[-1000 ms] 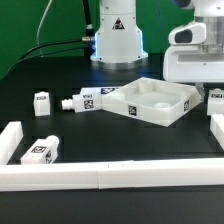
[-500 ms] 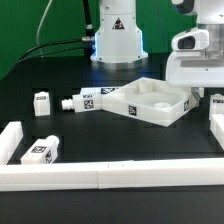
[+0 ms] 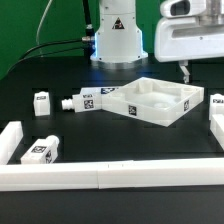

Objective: Assemble square table

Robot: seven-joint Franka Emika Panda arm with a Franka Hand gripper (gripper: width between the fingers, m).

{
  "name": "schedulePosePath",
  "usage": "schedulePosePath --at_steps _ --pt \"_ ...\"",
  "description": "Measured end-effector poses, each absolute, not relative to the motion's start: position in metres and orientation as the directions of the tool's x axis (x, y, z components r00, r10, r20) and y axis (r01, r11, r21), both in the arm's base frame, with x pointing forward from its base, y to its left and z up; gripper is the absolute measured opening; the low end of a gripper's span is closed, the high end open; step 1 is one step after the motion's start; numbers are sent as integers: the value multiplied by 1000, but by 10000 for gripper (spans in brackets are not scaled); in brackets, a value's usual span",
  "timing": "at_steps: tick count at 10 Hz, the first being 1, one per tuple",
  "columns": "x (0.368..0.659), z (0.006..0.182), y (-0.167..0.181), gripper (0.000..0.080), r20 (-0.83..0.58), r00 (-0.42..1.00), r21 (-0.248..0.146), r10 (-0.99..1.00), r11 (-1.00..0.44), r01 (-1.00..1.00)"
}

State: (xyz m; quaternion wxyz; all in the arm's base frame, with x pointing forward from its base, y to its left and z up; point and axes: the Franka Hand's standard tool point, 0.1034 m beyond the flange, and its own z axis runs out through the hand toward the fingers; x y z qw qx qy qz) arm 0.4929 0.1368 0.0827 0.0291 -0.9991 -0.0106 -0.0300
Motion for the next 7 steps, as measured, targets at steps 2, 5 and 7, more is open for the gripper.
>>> schedulePosePath --at_steps 2,5,7 --pt "516 75 112 649 84 977 -47 198 -978 202" --pt "521 69 113 649 65 984 -53 165 -984 168" --pt "512 65 85 649 71 911 -40 406 -911 410"
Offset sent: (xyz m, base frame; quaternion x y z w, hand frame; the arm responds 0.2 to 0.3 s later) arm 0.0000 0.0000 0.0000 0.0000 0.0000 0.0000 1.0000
